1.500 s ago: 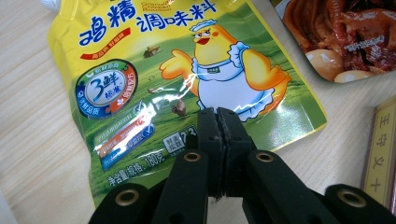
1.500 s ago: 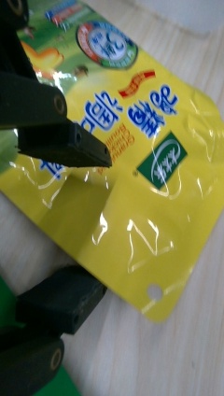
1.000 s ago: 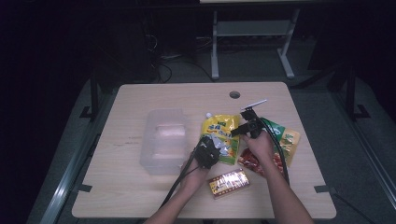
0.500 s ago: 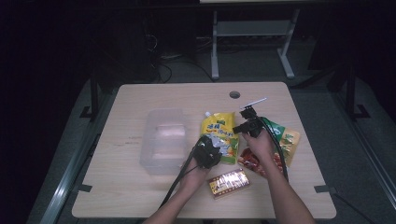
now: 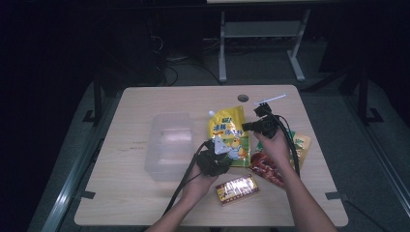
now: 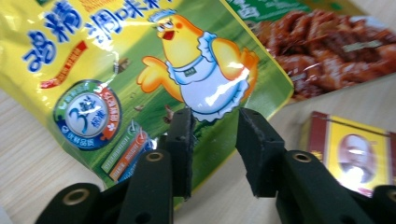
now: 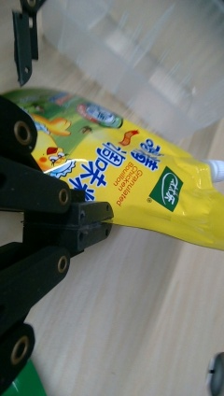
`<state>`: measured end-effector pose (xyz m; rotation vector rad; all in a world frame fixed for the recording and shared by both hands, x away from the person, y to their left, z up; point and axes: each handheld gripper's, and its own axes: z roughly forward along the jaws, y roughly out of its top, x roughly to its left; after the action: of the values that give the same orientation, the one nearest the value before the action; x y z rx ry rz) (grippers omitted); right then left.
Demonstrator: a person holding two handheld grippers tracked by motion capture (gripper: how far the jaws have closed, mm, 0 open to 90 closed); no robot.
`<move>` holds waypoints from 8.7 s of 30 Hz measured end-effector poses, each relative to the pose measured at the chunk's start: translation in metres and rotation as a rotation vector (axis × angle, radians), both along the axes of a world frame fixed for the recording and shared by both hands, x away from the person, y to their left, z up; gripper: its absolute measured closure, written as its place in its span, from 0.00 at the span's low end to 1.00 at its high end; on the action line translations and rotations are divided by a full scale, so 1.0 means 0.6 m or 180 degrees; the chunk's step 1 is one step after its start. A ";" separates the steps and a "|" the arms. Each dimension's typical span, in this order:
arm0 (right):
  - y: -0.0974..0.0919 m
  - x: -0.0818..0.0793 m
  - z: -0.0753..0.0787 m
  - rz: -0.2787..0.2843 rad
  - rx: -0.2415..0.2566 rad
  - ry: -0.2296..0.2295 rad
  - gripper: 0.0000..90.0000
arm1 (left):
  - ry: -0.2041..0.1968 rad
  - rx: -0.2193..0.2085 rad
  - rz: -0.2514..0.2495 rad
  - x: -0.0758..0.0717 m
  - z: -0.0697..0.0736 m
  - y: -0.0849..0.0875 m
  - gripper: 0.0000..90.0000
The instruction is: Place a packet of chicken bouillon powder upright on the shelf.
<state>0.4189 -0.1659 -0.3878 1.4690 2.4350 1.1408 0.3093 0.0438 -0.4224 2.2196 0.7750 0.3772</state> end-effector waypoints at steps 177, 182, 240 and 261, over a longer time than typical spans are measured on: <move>0.319 -0.053 0.030 0.1290 0.0851 -0.0673 0.97 | -0.0157 -0.0630 -0.0672 -0.167 -0.001 0.114 0.39; 0.308 -0.048 0.029 0.1351 0.0774 -0.0627 0.96 | -0.0169 -0.0618 -0.0638 -0.165 -0.002 0.114 0.37; 0.061 -0.137 0.042 0.1141 0.0318 -0.0601 0.41 | -0.0159 0.0064 -0.1015 -0.139 -0.037 0.063 0.25; -0.021 -0.187 -0.008 0.0880 0.0319 -0.0514 0.33 | -0.0123 0.0295 -0.1077 -0.121 -0.056 0.037 0.25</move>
<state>0.3067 -0.1788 -0.3926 1.0352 2.5549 1.3909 0.2366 0.0660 -0.4562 2.3691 0.3562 0.2916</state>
